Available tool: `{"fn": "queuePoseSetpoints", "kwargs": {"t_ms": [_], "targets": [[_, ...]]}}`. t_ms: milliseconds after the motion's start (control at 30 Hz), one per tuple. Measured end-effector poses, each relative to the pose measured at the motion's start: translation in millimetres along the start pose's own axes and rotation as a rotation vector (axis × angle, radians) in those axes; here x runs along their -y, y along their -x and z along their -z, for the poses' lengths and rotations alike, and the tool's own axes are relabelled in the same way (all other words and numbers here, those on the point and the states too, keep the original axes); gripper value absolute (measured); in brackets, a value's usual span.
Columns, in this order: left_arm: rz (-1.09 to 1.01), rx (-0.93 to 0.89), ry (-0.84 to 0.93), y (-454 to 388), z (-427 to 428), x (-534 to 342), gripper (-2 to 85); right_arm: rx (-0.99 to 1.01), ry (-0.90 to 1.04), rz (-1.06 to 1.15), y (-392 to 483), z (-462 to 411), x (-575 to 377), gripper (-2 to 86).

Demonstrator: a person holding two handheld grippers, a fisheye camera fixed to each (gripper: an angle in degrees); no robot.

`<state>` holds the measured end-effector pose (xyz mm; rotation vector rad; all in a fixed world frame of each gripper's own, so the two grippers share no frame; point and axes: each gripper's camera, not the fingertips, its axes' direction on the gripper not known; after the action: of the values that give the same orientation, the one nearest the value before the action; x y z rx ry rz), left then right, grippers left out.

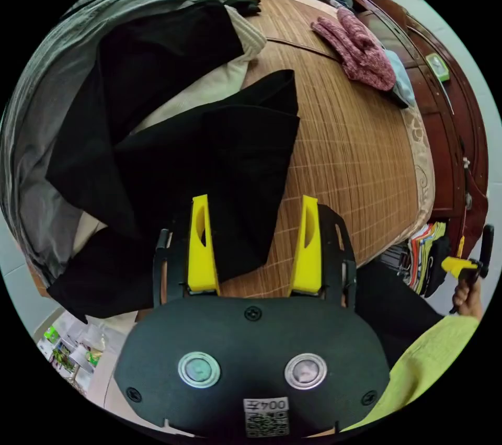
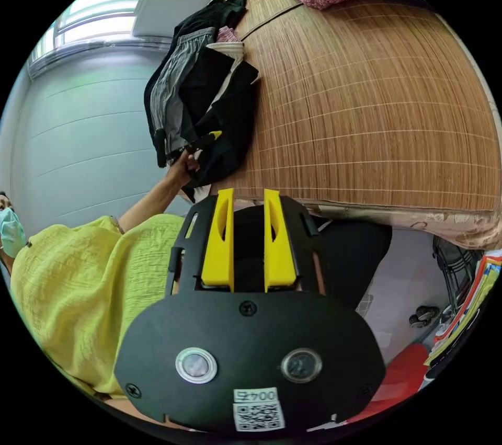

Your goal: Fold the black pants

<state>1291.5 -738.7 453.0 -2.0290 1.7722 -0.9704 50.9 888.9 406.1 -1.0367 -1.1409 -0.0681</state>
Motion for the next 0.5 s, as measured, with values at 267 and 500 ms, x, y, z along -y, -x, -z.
{"fn": "queuePoseSetpoints", "kwargs": {"t_ms": [267,500], "targets": [[0.033,-0.128,0.136,1.5,-4.6,51.0,4.8,0.028,-0.038,-0.046,-16.0,-55.9,18.0,8.7],[-0.509,0.170,-0.187,-91.5,118.9,-33.3,2.9,0.019,-0.056,0.060,-5.7,-112.7,68.5,17.4]]}}
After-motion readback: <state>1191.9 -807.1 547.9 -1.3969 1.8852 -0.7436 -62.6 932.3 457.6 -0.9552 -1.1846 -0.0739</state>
